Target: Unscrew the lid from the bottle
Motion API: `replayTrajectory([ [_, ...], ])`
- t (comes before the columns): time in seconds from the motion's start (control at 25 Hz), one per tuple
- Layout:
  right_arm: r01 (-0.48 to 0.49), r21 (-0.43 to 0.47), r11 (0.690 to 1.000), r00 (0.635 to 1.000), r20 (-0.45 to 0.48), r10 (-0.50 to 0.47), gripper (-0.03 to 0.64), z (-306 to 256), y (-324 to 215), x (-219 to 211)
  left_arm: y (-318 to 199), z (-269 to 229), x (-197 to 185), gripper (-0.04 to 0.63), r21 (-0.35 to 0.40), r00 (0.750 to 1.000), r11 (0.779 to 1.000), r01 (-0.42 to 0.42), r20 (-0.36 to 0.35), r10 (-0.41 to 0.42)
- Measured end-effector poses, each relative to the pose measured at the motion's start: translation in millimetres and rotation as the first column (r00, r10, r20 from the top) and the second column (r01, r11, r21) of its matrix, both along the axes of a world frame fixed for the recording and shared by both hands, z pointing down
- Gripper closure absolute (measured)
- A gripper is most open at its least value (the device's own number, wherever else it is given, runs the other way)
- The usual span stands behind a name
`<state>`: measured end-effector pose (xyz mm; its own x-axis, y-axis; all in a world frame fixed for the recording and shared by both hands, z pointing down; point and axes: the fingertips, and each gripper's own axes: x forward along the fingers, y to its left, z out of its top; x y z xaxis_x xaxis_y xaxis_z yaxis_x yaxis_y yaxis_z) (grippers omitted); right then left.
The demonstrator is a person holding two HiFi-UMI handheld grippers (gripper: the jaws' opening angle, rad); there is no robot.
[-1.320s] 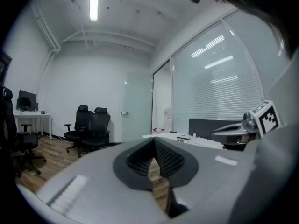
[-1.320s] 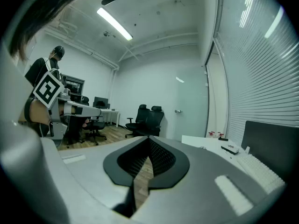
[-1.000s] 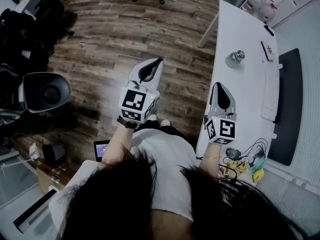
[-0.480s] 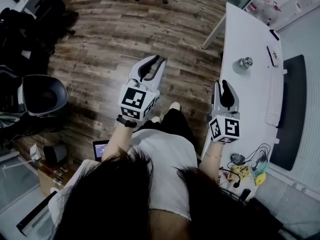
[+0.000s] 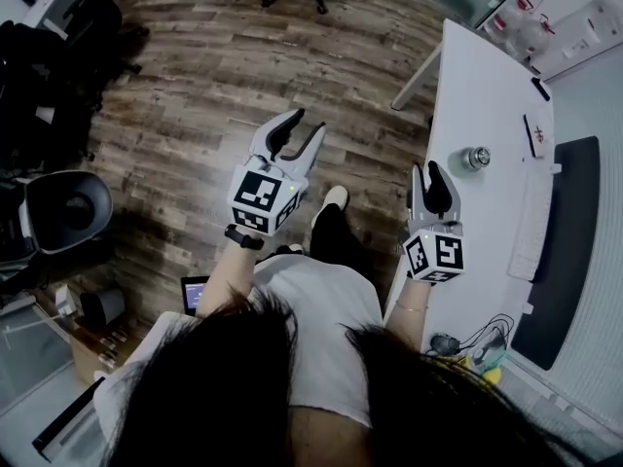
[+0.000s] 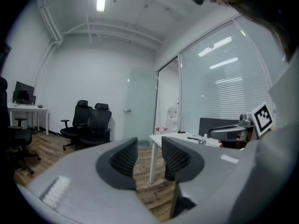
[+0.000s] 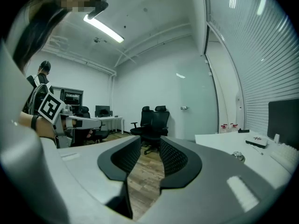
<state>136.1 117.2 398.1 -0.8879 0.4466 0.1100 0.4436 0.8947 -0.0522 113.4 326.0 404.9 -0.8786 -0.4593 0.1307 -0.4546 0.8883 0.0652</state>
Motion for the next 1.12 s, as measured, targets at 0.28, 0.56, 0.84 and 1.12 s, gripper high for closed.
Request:
replayTrajectory([
  [0.28, 0.018, -0.001, 1.0, 1.0, -0.011, -0.018, 0.515, -5.2, -17.4, -76.8, -24.1, -9.2, -73.4, 0.426, 0.013, 1.0, 1.0, 0.01, 0.003, -0.01],
  [0.56, -0.001, 0.006, 1.0, 1.0, -0.003, 0.001, 0.515, -14.4, -39.5, -130.9, -35.3, -20.4, -130.6, 0.426, 0.001, 1.0, 1.0, 0.016, 0.013, -0.016],
  [0.84, -0.077, -0.011, 0.997, 0.997, 0.028, 0.077, 0.512, -27.0, -90.0, -168.2, -75.9, -27.4, -183.8, 0.425, 0.009, 0.999, 1.0, -0.025, 0.029, 0.025],
  [1.12, -0.234, 0.002, 0.972, 0.972, 0.032, 0.234, 0.474, -34.6, -146.1, -176.6, -150.7, -31.9, -225.5, 0.423, 0.001, 0.978, 0.978, -0.207, 0.036, 0.207],
])
